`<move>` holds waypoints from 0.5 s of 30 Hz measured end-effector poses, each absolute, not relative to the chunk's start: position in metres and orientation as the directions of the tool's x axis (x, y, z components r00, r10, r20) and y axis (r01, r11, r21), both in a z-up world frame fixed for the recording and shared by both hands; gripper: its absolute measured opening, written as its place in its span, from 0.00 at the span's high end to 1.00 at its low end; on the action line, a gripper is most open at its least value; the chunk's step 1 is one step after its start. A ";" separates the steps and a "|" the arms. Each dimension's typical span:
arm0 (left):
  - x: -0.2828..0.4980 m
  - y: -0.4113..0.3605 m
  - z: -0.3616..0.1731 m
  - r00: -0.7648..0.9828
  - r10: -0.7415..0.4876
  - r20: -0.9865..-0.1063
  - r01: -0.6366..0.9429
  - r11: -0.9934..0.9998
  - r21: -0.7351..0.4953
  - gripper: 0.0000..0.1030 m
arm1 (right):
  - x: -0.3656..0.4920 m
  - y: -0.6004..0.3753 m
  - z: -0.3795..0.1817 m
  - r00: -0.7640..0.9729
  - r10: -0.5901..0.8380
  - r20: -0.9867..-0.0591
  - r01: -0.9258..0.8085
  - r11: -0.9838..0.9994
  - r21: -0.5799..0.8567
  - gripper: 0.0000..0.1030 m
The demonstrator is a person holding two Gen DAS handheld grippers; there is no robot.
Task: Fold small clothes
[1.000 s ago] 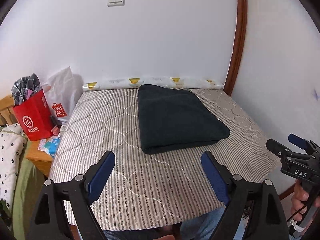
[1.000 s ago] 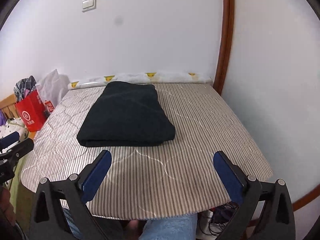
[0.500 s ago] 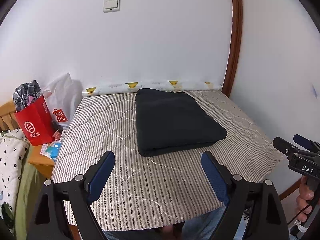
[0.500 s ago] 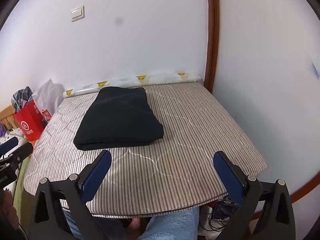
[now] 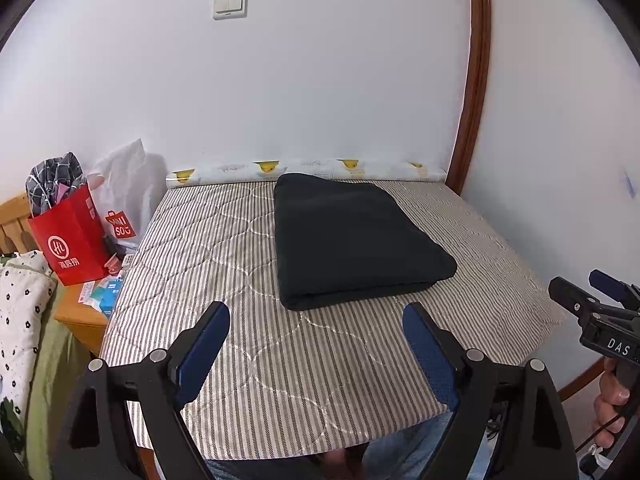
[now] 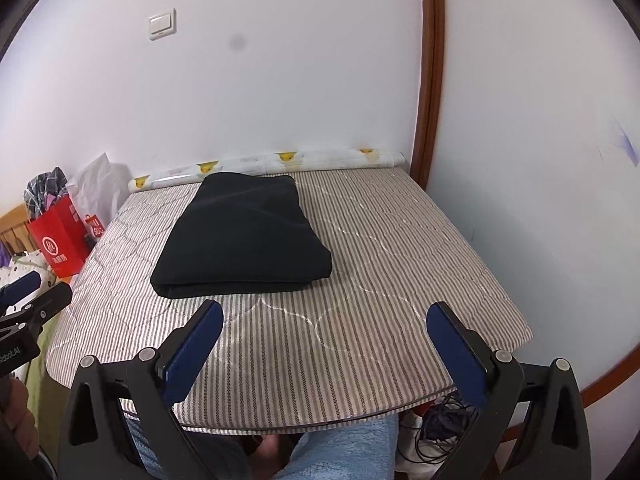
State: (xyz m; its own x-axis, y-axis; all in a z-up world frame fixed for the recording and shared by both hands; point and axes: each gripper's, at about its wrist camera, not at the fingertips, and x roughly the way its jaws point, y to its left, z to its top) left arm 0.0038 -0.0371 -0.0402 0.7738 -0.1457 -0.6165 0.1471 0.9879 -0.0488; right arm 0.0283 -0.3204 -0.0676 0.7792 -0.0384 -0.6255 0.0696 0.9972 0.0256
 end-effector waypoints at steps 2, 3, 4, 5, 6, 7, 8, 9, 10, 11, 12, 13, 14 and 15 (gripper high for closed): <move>0.004 -0.037 -0.040 0.774 -0.149 -0.616 0.148 0.988 -0.053 0.15 | 0.028 -0.319 -0.067 0.780 -0.041 -0.625 0.069 0.997 0.021 0.02; 0.004 -0.037 -0.040 0.774 -0.149 -0.615 0.149 0.987 -0.052 0.15 | 0.027 -0.319 -0.067 0.780 -0.041 -0.625 0.069 0.997 0.021 0.02; 0.003 -0.038 -0.040 0.774 -0.149 -0.615 0.150 0.987 -0.051 0.15 | 0.027 -0.318 -0.066 0.781 -0.040 -0.624 0.069 0.997 0.021 0.02; 0.003 -0.039 -0.040 0.774 -0.151 -0.615 0.153 0.987 -0.049 0.15 | 0.027 -0.318 -0.067 0.781 -0.040 -0.623 0.069 0.997 0.022 0.02; 0.002 -0.040 -0.040 0.774 -0.150 -0.615 0.153 0.987 -0.048 0.15 | 0.027 -0.318 -0.067 0.781 -0.041 -0.624 0.070 0.997 0.022 0.02; 0.002 -0.040 -0.040 0.773 -0.150 -0.616 0.154 0.987 -0.047 0.15 | 0.027 -0.318 -0.067 0.781 -0.041 -0.623 0.070 0.997 0.022 0.02; 0.002 -0.040 -0.040 0.773 -0.151 -0.616 0.155 0.987 -0.047 0.15 | 0.027 -0.318 -0.067 0.781 -0.041 -0.623 0.070 0.997 0.023 0.02; 0.003 -0.040 -0.040 0.773 -0.152 -0.617 0.156 0.987 -0.047 0.15 | 0.027 -0.318 -0.067 0.781 -0.041 -0.624 0.071 0.997 0.023 0.02; 0.003 -0.040 -0.040 0.772 -0.151 -0.617 0.155 0.987 -0.048 0.15 | 0.027 -0.318 -0.067 0.781 -0.041 -0.623 0.070 0.997 0.021 0.02; 0.003 -0.040 -0.040 0.772 -0.150 -0.617 0.153 0.987 -0.049 0.15 | 0.027 -0.318 -0.067 0.782 -0.041 -0.622 0.068 0.997 0.019 0.02; 0.004 -0.039 -0.040 0.772 -0.151 -0.617 0.153 0.987 -0.050 0.15 | 0.026 -0.318 -0.067 0.783 -0.043 -0.621 0.069 0.997 0.018 0.02; 0.004 -0.038 -0.040 0.772 -0.151 -0.618 0.152 0.987 -0.051 0.15 | 0.027 -0.318 -0.067 0.783 -0.043 -0.621 0.070 0.997 0.018 0.02; 0.004 -0.037 -0.041 0.771 -0.148 -0.619 0.148 0.988 -0.052 0.15 | 0.027 -0.318 -0.067 0.783 -0.043 -0.621 0.069 0.997 0.018 0.02; 0.004 -0.037 -0.041 0.771 -0.148 -0.620 0.147 0.988 -0.053 0.15 | 0.027 -0.318 -0.067 0.782 -0.043 -0.622 0.068 0.998 0.017 0.02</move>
State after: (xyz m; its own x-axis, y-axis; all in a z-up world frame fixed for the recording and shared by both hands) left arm 0.0044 -0.0372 -0.0405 0.7708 -0.1482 -0.6196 0.1473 0.9877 -0.0529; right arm 0.0268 -0.3175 -0.0672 0.7819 -0.0425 -0.6220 0.0680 0.9975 0.0172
